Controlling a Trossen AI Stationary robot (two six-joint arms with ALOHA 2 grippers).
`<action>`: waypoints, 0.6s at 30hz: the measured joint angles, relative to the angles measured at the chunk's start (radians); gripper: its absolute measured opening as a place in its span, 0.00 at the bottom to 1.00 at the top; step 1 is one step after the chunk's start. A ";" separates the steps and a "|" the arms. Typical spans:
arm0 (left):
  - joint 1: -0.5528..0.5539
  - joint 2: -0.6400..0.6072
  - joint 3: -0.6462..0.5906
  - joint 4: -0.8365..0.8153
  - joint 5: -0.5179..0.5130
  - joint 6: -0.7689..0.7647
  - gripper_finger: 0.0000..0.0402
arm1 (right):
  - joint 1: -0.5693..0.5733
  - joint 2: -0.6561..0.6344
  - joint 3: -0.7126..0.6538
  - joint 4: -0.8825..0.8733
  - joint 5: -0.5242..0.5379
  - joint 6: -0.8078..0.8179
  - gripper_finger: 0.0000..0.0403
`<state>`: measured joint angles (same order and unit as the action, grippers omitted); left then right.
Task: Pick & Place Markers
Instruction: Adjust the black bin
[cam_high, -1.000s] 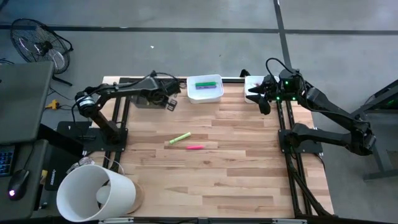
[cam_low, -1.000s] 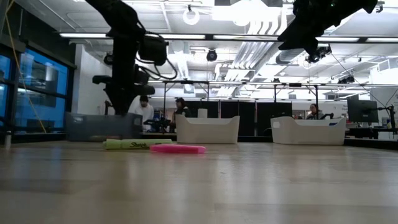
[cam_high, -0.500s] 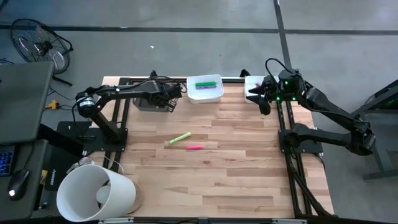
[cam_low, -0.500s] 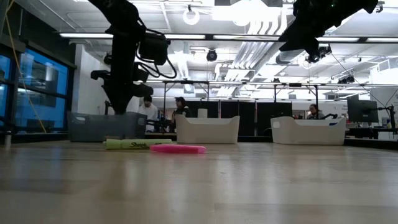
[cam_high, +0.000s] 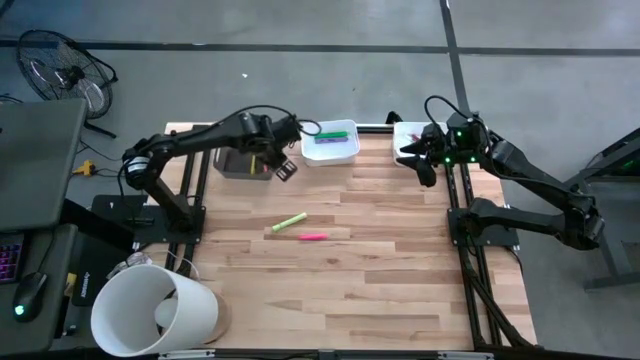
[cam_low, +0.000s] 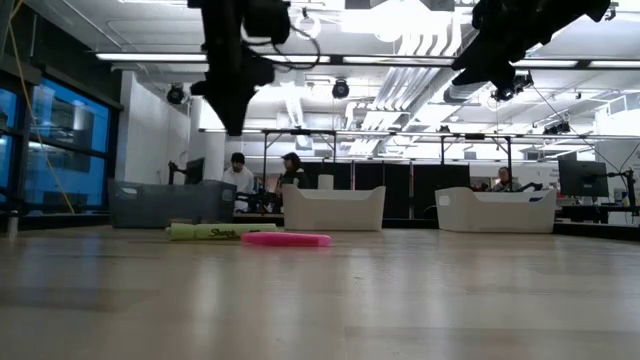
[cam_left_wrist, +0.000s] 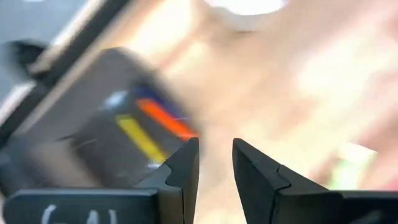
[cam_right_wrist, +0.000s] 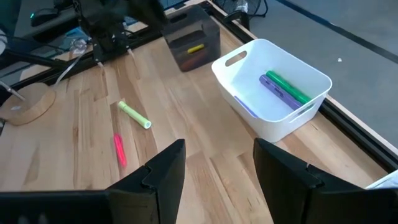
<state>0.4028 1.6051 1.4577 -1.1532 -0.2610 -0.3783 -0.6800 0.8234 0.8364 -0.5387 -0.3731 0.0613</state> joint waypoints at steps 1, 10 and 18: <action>-0.001 0.000 0.019 0.001 0.065 0.015 0.23 | 0.000 0.000 0.000 -0.002 0.000 -0.003 0.44; -0.033 0.000 0.007 0.038 0.414 -0.020 0.23 | 0.000 0.000 0.000 -0.001 -0.001 -0.018 0.44; -0.077 0.000 -0.169 0.183 0.379 -0.123 0.23 | 0.000 0.000 0.000 0.001 0.000 -0.018 0.44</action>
<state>0.3258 1.6051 1.2890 -0.9704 0.1179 -0.5009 -0.6800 0.8234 0.8364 -0.5377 -0.3733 0.0429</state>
